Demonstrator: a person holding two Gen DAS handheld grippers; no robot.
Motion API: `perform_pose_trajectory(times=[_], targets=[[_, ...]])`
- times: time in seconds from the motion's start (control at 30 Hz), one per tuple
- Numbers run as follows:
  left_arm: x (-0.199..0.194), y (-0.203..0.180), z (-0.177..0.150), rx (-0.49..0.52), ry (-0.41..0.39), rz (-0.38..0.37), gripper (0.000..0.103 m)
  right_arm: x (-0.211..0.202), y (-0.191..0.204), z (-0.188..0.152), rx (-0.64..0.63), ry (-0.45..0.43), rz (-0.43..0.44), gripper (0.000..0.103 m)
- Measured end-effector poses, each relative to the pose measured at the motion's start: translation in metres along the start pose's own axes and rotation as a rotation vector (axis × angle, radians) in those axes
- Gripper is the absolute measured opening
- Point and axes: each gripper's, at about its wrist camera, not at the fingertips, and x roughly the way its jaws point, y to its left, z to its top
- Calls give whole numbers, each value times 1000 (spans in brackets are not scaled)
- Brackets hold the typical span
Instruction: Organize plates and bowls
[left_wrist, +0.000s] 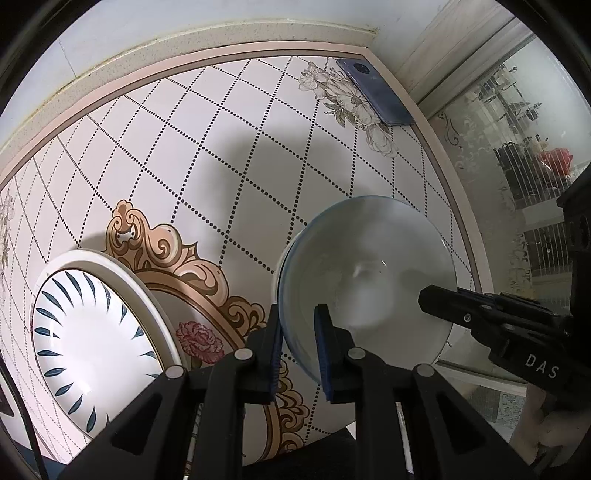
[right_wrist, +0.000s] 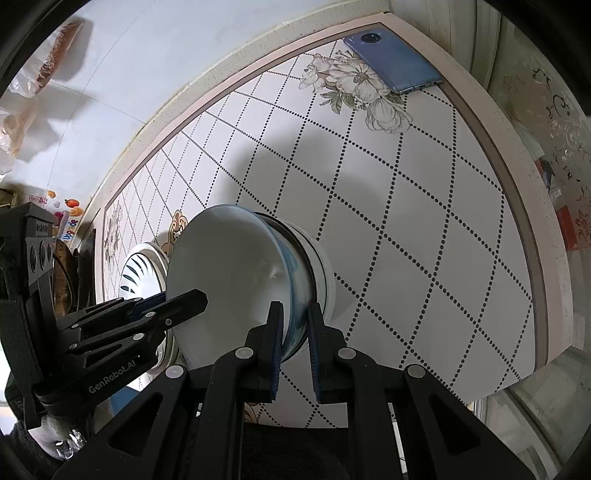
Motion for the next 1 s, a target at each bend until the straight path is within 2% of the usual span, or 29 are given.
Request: perform_pose_trajectory(times=[0.2,0.3,0.37,0.43,0.5,0.57,0.63,0.67,0.73,0.77,0.8,0.9,1.0], targets=[[-16,-4,-3,16,3,28,15,-2,-1,0,17,18,-7,16],[-36,-9,-6,37,-19,48,16,-13,9,-5,-16,2,-52,15],[-52,-11,-9,44,-41,51,20,-25,17,-11,-42,-21,-81,16],[-70,-12,-14,50,-63,48,21,-38,24,-16,-58,-39,-108,22],[-86,-14,-19,62,-85,53,27,-54,30,-23,-64,-66,-126,40],[-102,-14,-24,67,-105,51,42,-71,37,-30,-73,-94,-149,53],[-116,-15,-28,71,-129,39,50,-88,44,-39,-83,-125,-168,58],[-122,-16,-31,74,-138,37,61,-94,46,-42,-87,-132,-173,60],[-132,-17,-35,80,-154,31,77,-107,51,-50,-95,-146,-181,70],[-138,-17,-37,83,-162,28,84,-111,53,-53,-96,-150,-179,79],[-142,-18,-38,84,-166,26,86,-115,55,-55,-96,-154,-173,84],[-149,-21,-42,83,-175,17,92,-129,57,-62,-85,-161,-168,87],[-156,-26,-45,92,-191,17,93,-142,57,-69,-75,-188,-164,89]])
